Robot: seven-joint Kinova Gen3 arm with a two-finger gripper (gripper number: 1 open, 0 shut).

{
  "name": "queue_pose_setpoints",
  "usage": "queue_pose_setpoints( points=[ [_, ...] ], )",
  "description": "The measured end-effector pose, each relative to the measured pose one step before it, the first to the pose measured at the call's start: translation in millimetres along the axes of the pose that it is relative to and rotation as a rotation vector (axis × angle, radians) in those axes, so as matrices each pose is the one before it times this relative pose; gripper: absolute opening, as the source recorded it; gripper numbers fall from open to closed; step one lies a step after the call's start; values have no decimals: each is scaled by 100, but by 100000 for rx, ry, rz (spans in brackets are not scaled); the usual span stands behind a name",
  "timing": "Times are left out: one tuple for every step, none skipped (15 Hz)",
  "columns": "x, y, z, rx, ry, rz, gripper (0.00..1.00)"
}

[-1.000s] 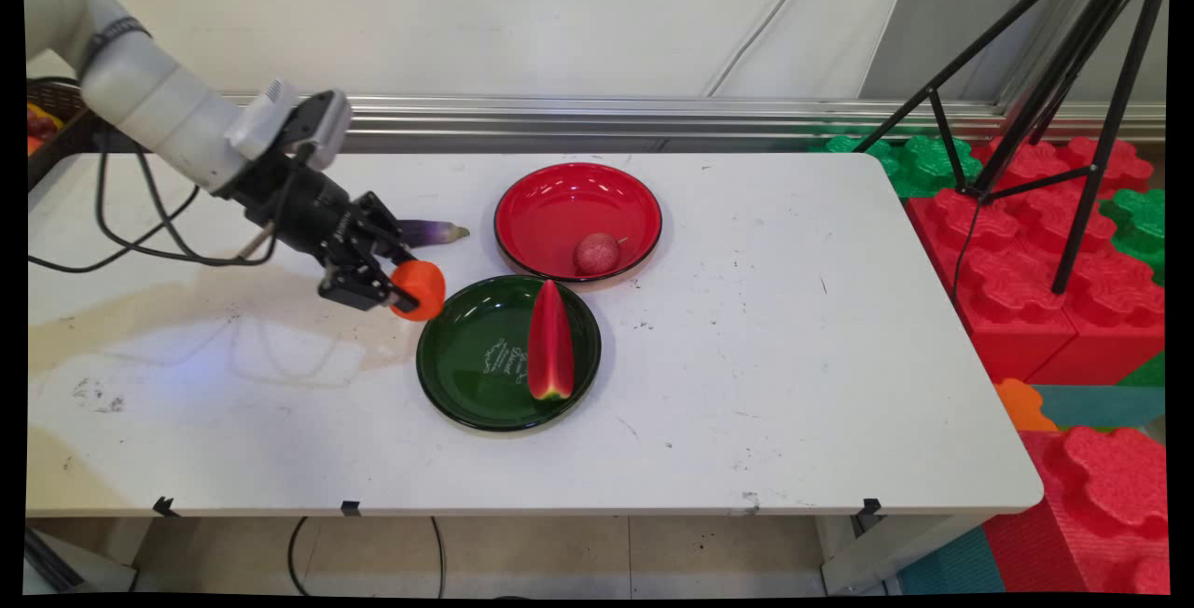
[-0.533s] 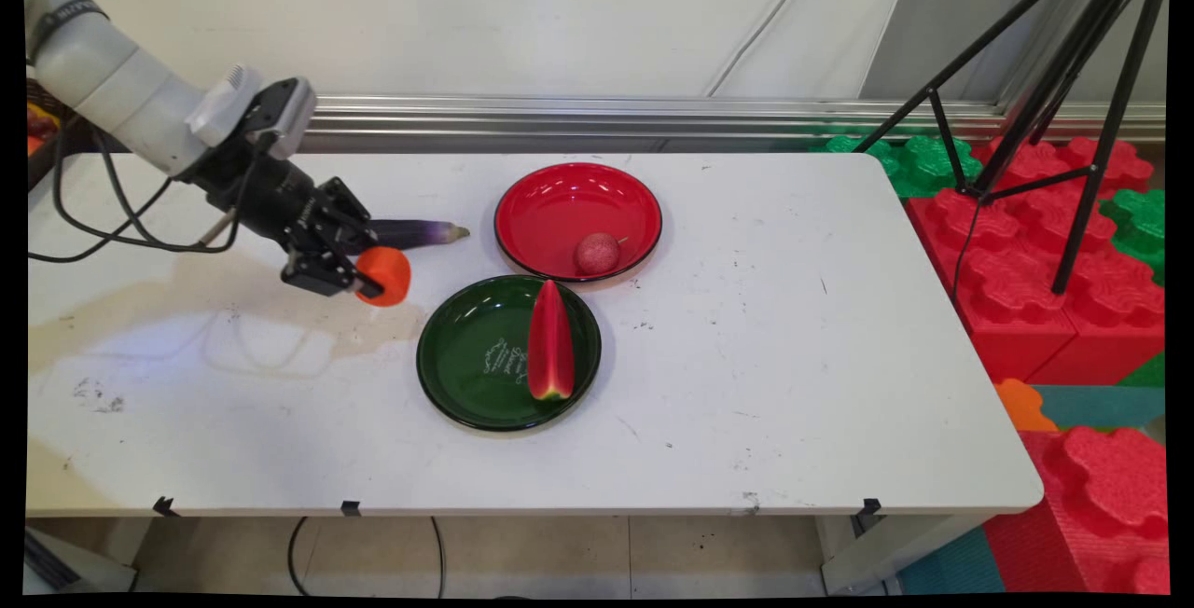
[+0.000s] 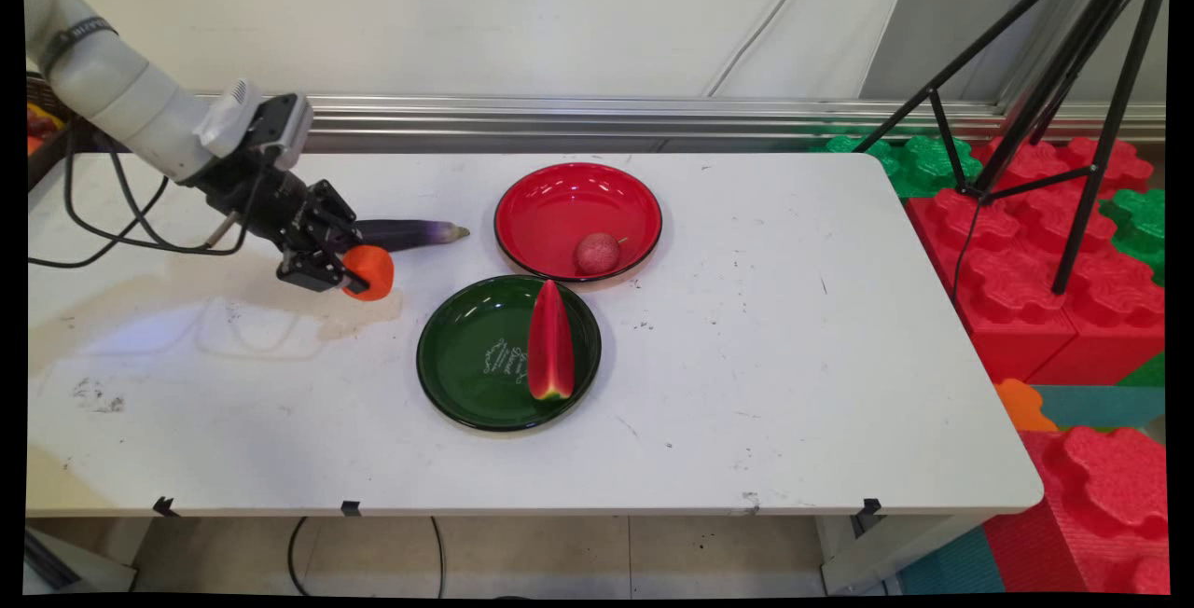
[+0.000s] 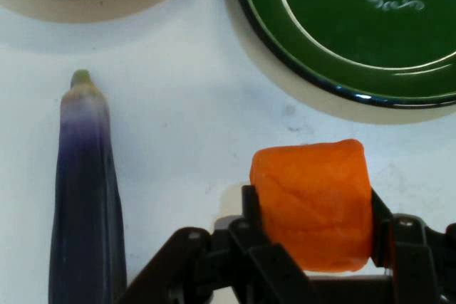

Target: Place the picked object on the table

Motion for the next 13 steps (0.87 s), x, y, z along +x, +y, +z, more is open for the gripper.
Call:
queue_pose_setpoints(
  points=[
    [-292,-235,625,-74,-633,-441,0],
    [-254,-182,561,-118,-581,-419,0],
    [-150,-130,377,-102,-374,-222,0],
    [-243,-165,509,-80,-485,-417,0],
    [-172,-98,313,-40,-330,-264,0],
    [-239,-146,421,-45,-321,-417,0],
    [-239,-172,430,-75,-271,-367,0],
    [-193,-150,307,-22,81,-400,0],
    [-99,-136,177,76,325,-399,100],
    [-65,-81,96,85,241,-279,100],
    [-44,-113,84,65,315,-303,100],
    [-4,-140,39,152,387,-264,100],
    [-23,-124,-31,143,312,-259,100]
  ],
)
